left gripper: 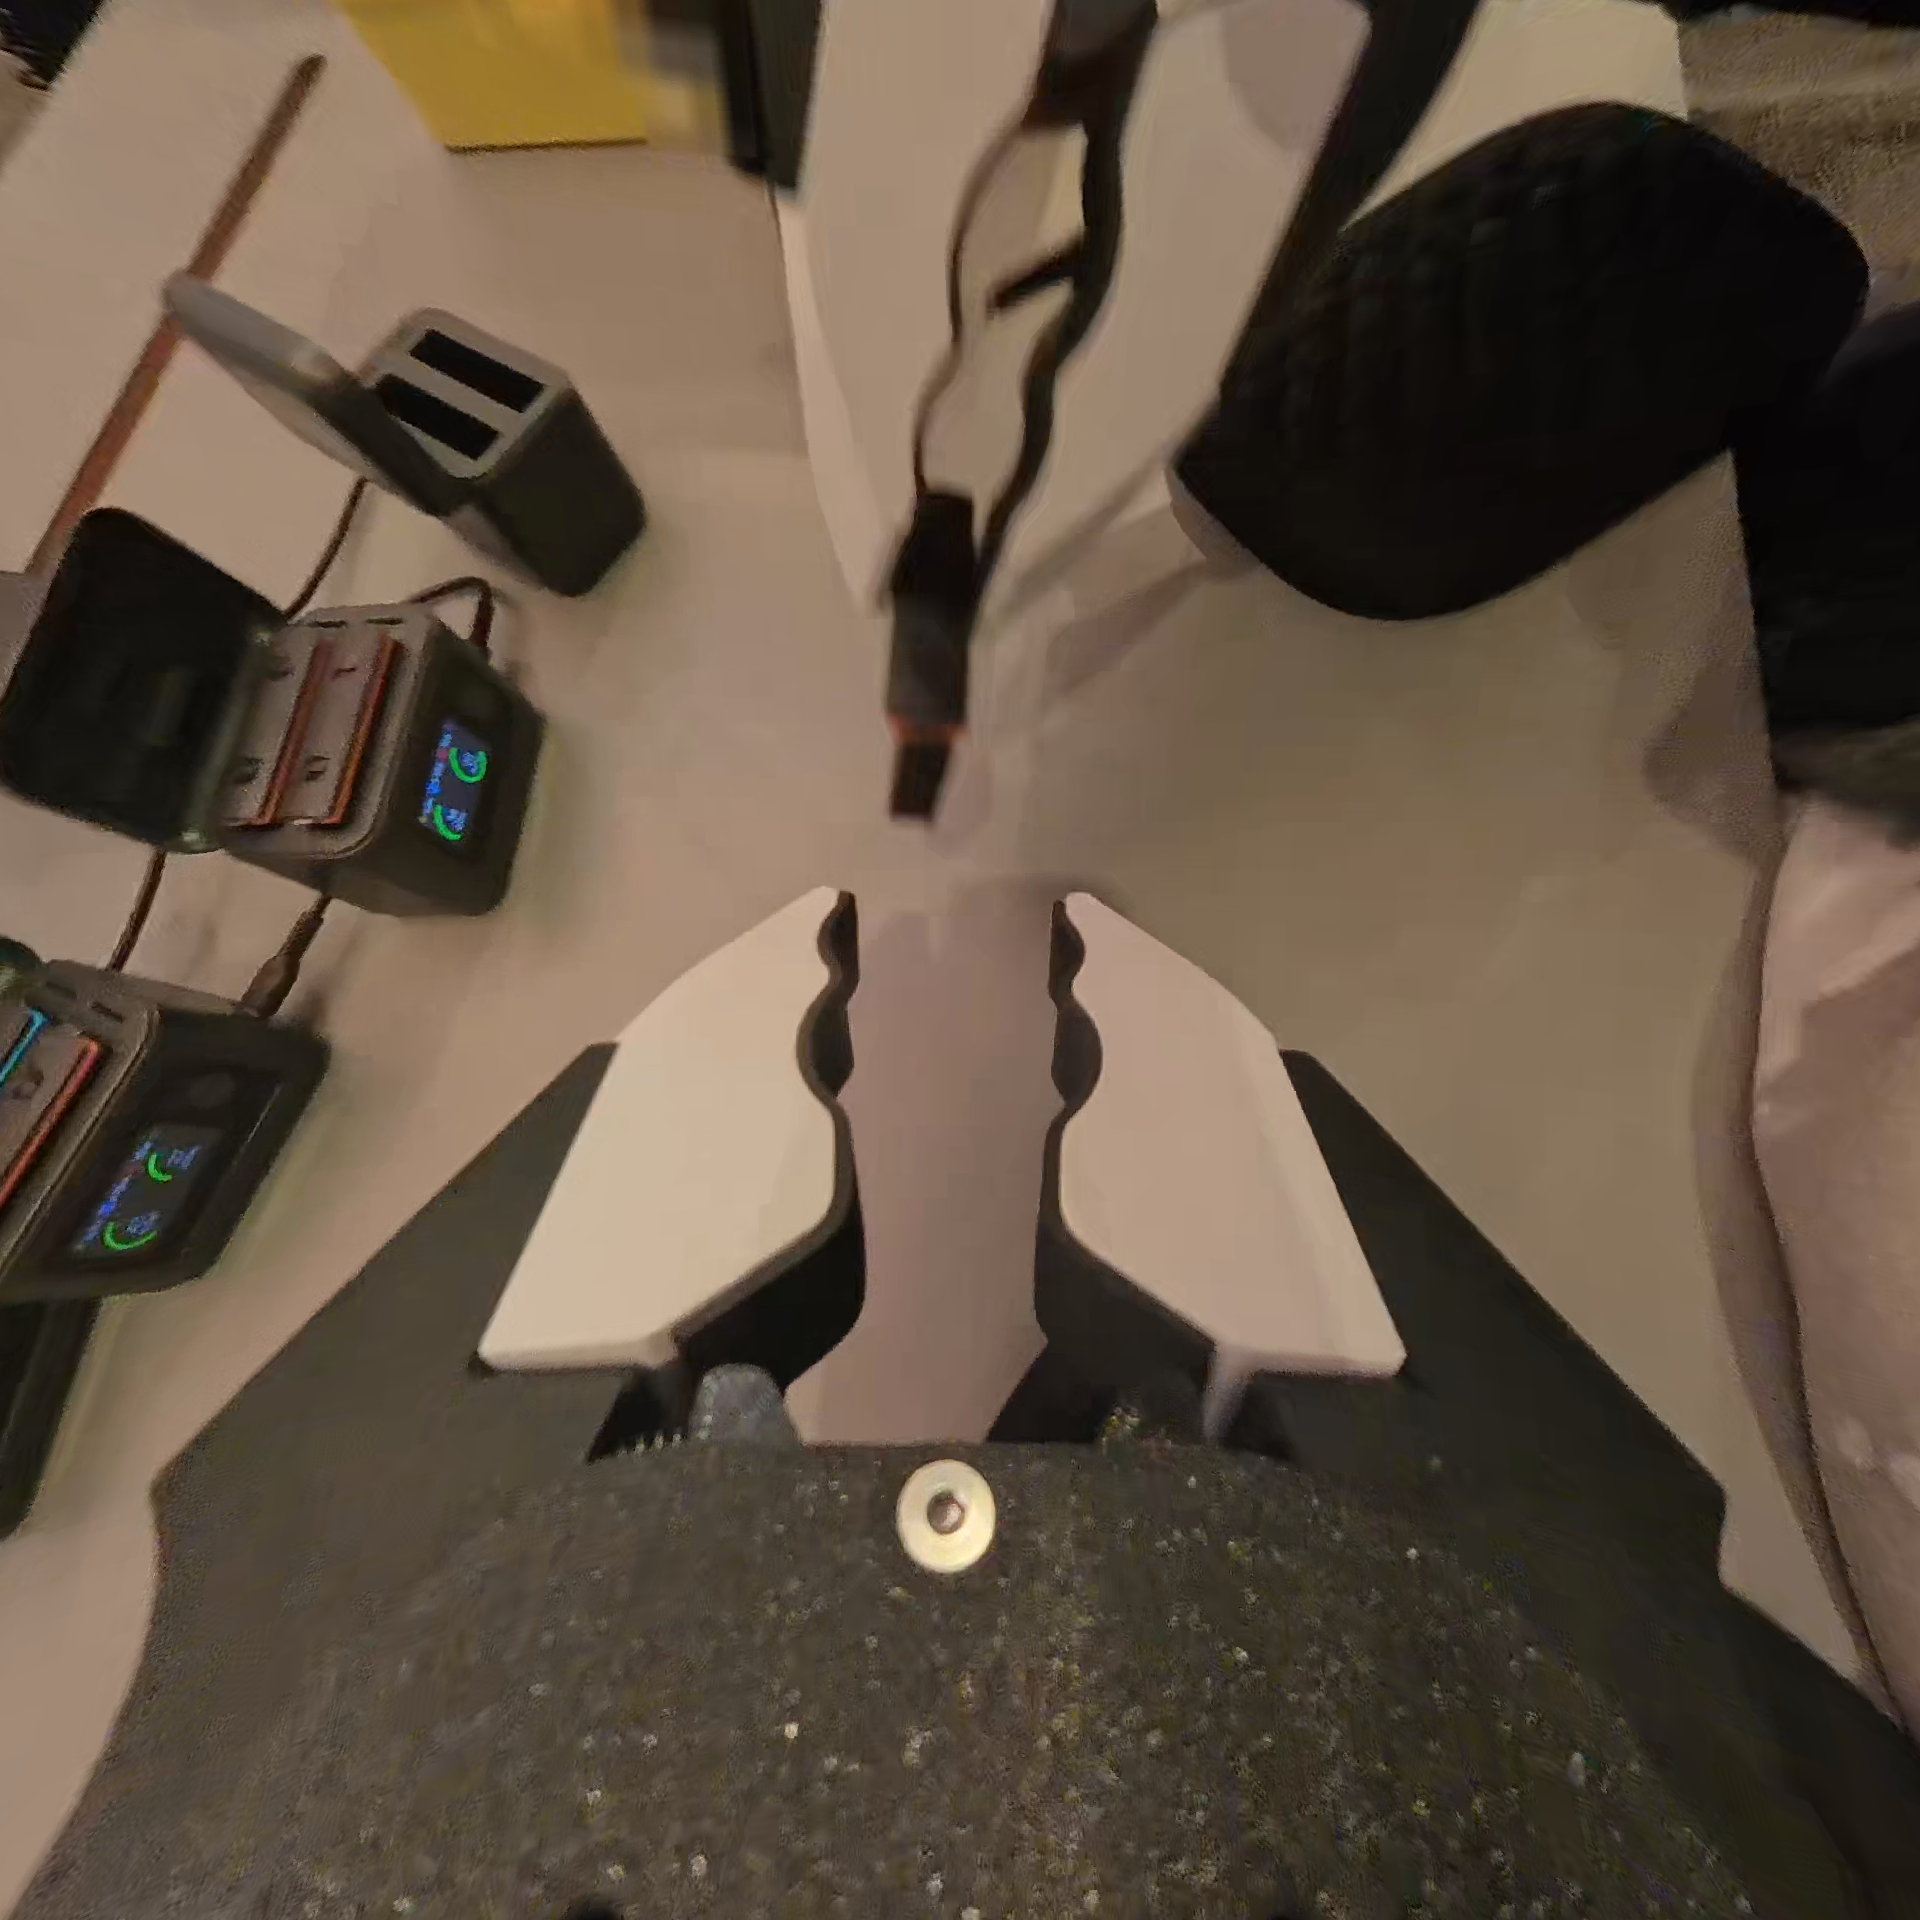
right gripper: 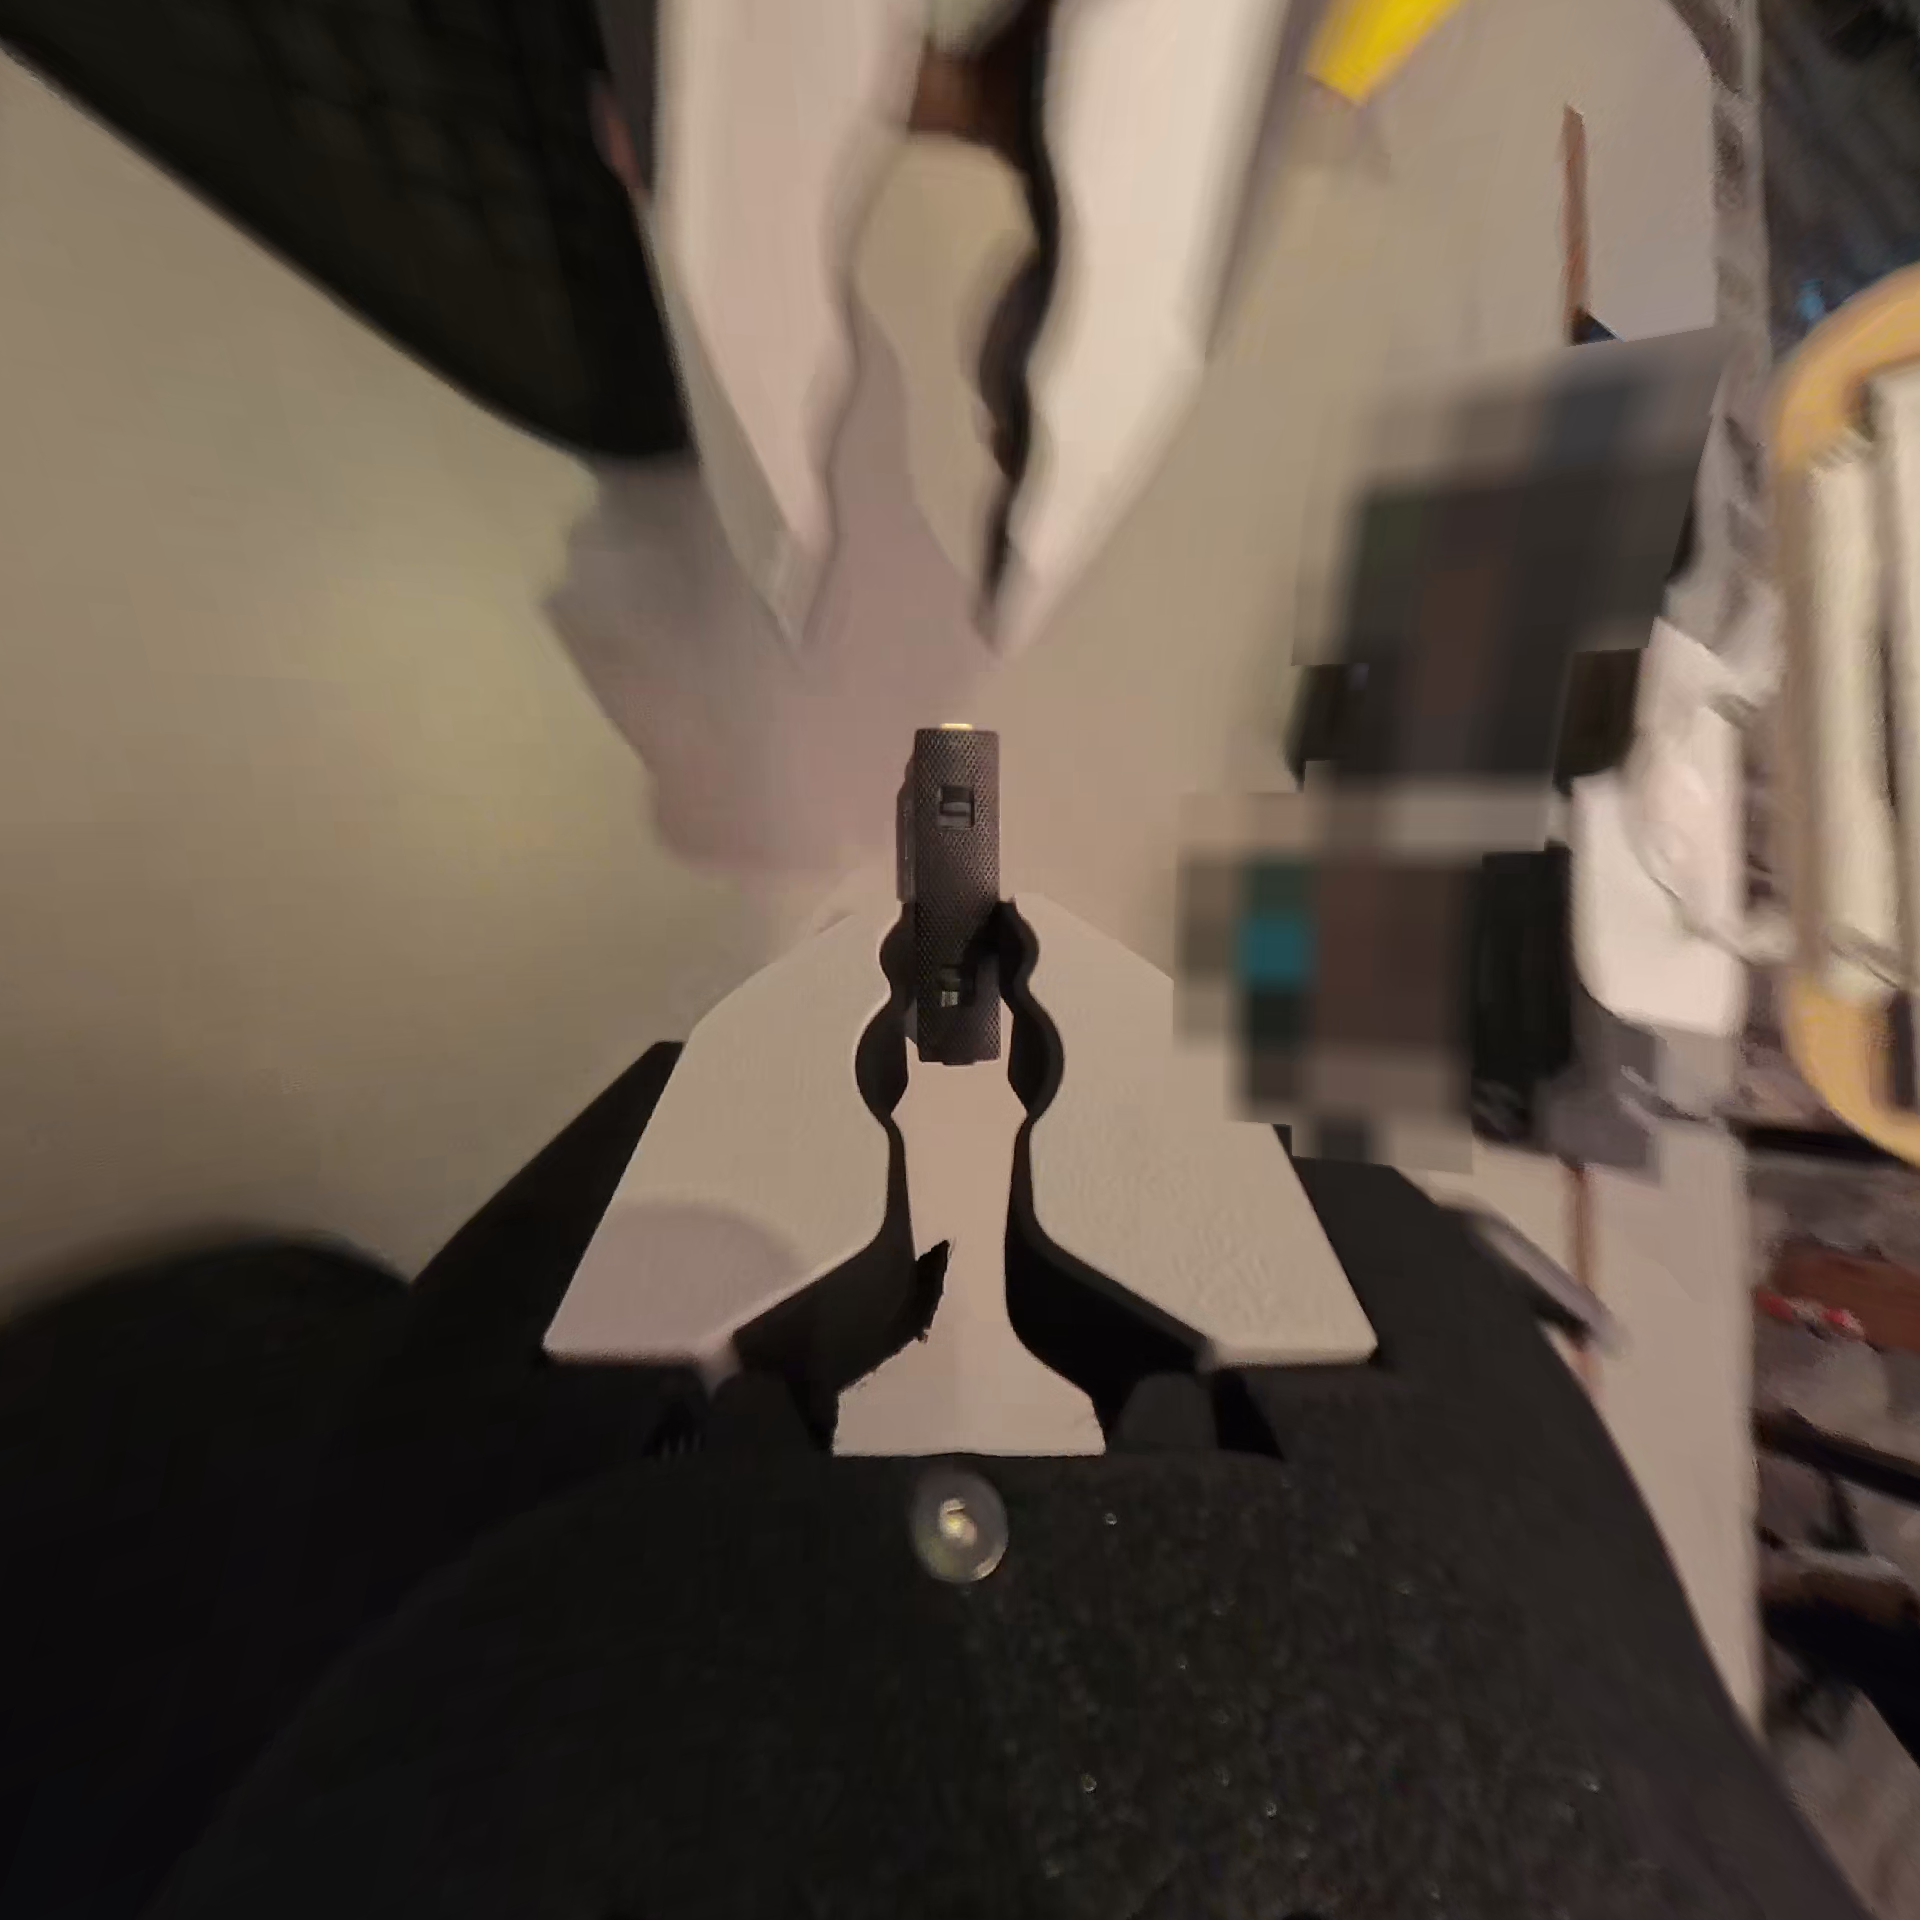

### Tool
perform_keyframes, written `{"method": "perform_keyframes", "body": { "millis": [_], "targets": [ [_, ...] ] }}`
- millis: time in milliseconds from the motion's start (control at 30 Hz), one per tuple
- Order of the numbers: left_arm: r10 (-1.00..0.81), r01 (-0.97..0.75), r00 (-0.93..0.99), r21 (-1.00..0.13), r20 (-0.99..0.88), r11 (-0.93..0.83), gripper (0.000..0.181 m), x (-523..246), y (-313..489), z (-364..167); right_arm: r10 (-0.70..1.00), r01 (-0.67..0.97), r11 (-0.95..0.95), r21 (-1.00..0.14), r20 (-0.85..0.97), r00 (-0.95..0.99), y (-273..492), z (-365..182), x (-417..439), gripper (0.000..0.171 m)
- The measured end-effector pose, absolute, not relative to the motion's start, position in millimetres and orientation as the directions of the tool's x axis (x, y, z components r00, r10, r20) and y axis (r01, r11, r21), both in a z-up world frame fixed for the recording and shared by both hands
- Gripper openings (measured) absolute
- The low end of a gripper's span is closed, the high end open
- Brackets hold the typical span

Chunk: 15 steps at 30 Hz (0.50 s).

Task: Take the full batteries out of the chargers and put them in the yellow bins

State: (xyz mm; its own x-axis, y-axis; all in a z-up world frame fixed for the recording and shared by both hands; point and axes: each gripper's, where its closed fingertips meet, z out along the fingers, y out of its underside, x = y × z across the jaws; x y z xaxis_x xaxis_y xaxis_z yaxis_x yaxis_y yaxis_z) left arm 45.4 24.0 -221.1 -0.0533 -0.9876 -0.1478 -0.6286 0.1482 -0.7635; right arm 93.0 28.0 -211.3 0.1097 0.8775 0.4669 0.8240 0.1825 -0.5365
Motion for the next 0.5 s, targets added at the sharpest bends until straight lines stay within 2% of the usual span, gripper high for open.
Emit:
{"method": "perform_keyframes", "body": {
  "millis": [100,233,500],
  "targets": [
    [-0.996,-0.585,-0.011,-0.807,-0.090,0.079,0.030,46.3,26.9,-222.1,0.859,0.858,0.165,-0.487,0.498,0.118,55.2,-189.4,140.3,0.014],
    [-0.995,-0.585,0.011,-0.808,-0.097,0.072,0.029,50.3,30.3,-235.2,0.837,0.928,0.101,-0.359,0.535,0.116,99.3,-171.1,201.5,0.014],
    [-0.998,-0.587,0.022,-0.809,-0.066,0.041,0.029,61.1,31.8,-256.8,0.828,0.954,0.095,-0.283,0.555,0.082,141.8,-174.6,241.3,0.014]
  ]
}}
